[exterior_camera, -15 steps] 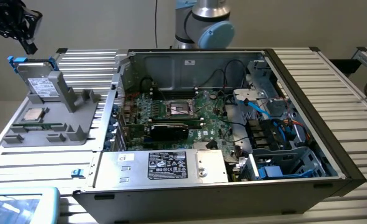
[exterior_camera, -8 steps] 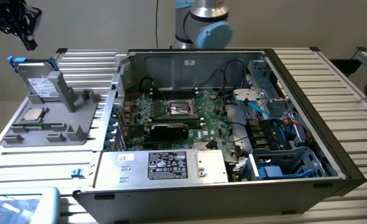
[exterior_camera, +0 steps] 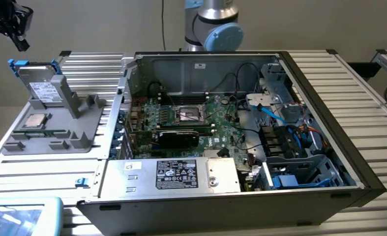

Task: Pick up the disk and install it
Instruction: 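Reach for the disk, then pick up the disk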

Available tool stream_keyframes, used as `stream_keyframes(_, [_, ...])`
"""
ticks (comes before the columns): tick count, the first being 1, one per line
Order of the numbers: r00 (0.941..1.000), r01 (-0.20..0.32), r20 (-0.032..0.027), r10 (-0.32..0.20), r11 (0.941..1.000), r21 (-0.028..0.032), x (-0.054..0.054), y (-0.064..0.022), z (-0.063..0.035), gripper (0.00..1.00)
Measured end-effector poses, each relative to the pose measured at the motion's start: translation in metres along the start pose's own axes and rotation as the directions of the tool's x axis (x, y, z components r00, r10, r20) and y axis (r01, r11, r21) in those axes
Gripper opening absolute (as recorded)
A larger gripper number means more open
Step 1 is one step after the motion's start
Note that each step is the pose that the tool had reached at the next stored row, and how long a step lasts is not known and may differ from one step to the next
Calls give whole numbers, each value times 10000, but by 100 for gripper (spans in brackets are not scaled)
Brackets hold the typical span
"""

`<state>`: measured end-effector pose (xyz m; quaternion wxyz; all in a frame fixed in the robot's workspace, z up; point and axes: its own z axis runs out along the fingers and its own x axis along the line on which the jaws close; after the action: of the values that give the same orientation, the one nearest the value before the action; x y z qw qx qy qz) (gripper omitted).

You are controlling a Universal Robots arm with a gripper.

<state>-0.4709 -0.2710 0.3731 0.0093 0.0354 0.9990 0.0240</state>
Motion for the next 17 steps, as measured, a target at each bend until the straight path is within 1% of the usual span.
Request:
stream_keyframes(3, [10000, -2, -30, 2, 10000, 2, 76, 36, 11, 11])
stream_keyframes(5, [10000, -4, -37, 4, 10000, 2, 101, 84, 18, 11])
stream_keyframes(6, [10000, -4, -57, 4, 10000, 4, 106, 99, 20, 11])
stream_keyframes(8, [10000, -4, -74, 4, 10000, 6, 108, 100, 20, 11])
stream_keyframes(17, [10000, -4, -74, 4, 10000, 5, 108, 100, 21, 11])
